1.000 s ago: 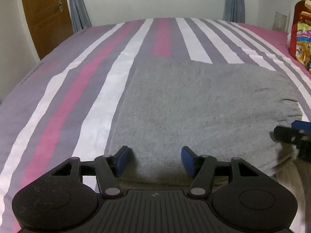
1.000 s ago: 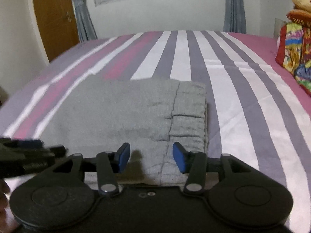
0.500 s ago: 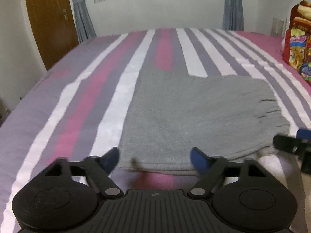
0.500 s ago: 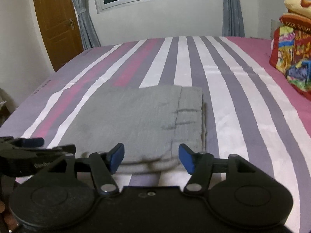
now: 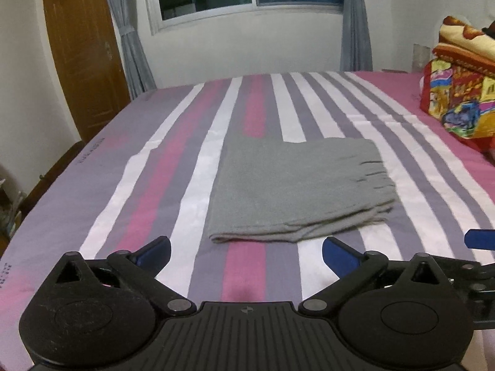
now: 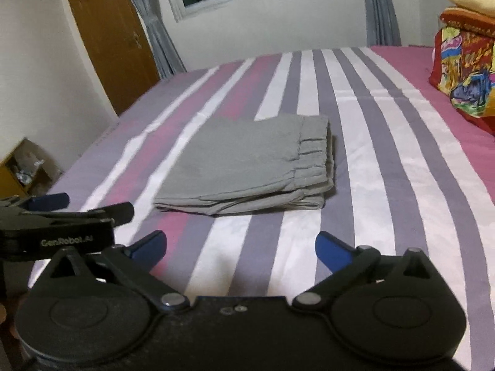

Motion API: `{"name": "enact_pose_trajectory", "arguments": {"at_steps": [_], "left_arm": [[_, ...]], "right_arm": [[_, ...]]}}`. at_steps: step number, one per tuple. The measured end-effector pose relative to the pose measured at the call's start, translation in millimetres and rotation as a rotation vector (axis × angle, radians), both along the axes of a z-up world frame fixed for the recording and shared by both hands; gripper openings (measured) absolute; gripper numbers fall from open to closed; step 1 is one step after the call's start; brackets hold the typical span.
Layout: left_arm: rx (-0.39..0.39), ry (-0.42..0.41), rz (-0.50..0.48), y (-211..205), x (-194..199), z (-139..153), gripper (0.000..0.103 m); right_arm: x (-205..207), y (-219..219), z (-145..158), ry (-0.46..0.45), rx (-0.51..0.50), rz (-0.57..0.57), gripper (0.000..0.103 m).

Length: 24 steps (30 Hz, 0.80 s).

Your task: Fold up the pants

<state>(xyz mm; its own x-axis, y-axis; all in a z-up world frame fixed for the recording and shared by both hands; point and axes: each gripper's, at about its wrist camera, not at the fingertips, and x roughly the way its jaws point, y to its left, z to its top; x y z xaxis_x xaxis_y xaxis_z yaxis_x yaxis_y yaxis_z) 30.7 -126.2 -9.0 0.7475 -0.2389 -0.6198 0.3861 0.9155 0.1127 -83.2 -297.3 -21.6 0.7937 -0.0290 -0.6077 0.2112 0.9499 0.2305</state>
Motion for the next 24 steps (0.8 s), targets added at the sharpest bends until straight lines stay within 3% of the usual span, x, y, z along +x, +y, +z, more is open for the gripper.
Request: {"name": "enact_pose_trajectory", "arguments": {"at_steps": [5,9,13,24], "left_arm": [[0.002,-0.061,0.014,22,-39,23,0.103],[-0.085,-0.083,0.017,42,-65,42,0.103],[-0.147,-0.08,0.015,56,-79,50,0.103],[-0.151,-0.089,-0.001,61,-106,54,0.103]], "right_arm": [[-38,18,21,-0.047,-0.005,-0.01,0.103],[-65,28,35,-0.093,-0.027,-0.053,0.103],[-85,40,52,-0.156,-0.124,-0.082,0.103],[-109,55,58,-0.209,-0.195,-0.159,0.103]]}}
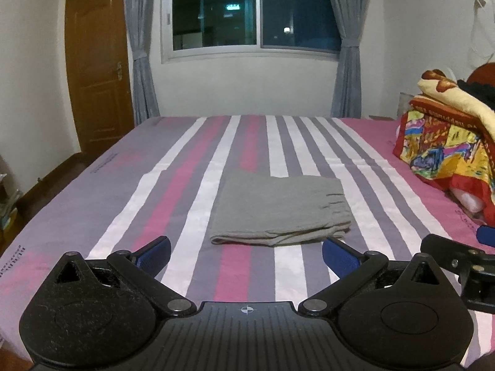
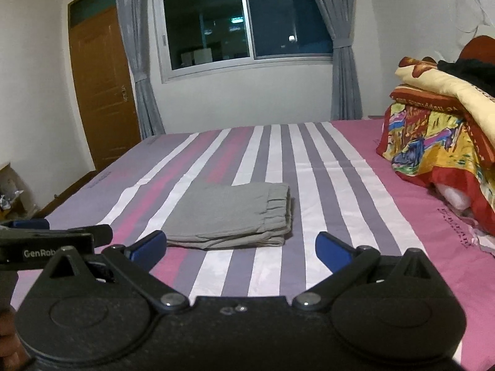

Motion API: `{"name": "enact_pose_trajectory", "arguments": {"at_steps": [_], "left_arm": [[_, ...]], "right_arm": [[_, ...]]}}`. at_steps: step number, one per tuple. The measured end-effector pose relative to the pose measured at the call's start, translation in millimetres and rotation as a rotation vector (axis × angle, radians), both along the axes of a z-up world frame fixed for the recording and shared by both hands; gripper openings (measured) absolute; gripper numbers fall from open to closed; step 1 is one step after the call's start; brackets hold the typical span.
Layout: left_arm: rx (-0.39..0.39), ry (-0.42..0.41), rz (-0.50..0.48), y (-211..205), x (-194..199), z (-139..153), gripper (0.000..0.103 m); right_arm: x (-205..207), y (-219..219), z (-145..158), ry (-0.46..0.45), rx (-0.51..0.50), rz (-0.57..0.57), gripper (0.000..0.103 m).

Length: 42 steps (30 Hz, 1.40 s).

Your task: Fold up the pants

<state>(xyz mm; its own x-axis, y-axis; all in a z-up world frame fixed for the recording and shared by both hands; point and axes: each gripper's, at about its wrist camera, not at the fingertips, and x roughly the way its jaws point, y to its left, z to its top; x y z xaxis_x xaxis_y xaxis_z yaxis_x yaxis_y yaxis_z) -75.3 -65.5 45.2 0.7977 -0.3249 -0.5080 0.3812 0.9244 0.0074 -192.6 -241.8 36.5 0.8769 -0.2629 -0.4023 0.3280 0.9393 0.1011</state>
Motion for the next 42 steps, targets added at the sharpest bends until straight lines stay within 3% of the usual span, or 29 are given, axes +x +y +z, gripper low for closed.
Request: {"name": "enact_pose_trajectory", "arguments": {"at_steps": [7,42], "left_arm": [[0.018,-0.032,-0.003,-4,-6,0,0.103],[0.058,-0.018,0.0,-23,4,-9,0.103]], "right_arm": [[-3,-1,-1,-0.014,0.019,-0.012,0.103],[7,-5,-9,0.003,0.037,-0.026,0.103]]}}
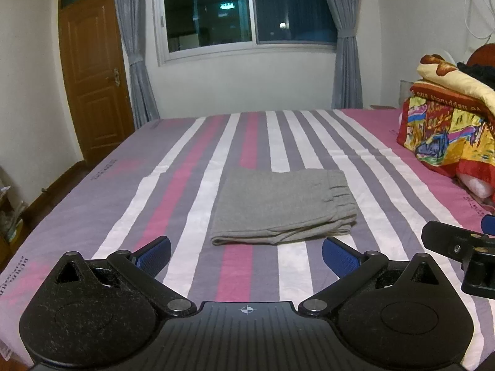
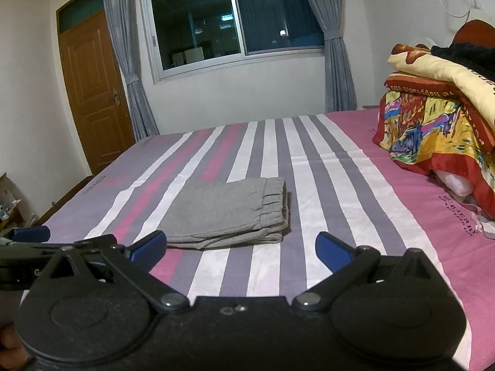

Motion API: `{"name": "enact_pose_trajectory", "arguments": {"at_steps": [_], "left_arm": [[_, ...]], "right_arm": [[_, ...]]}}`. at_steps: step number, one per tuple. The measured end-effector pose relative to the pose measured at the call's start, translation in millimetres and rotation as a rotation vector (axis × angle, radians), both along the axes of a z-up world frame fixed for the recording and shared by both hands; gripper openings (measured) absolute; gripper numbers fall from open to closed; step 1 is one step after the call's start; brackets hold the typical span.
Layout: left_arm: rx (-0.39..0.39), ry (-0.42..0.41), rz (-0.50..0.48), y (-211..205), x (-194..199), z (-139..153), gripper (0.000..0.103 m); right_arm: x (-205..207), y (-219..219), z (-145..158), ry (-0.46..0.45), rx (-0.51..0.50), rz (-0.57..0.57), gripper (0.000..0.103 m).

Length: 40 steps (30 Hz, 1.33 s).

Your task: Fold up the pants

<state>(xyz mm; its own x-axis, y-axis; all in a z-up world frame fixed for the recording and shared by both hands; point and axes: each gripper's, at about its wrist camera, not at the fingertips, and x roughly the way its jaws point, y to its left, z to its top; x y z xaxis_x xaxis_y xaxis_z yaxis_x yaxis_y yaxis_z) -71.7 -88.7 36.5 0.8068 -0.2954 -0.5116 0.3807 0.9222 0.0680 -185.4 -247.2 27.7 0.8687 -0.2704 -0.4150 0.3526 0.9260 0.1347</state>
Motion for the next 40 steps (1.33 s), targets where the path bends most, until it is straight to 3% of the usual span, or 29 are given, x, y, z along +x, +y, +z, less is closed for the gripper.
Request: {"name": "enact_pose_trajectory", "arguments": {"at_steps": [20,40], "left_arm": [[0.001,0.009,0.0,-6,6,-3,0.103],[-0.033,0.096,0.009,-8,35,-23,0.103]], "right_arm": [[5,-5,-3,0.014,0.002,0.014,0.103],[26,-18,-15,0.051,0.021,0.017,0.103]]}}
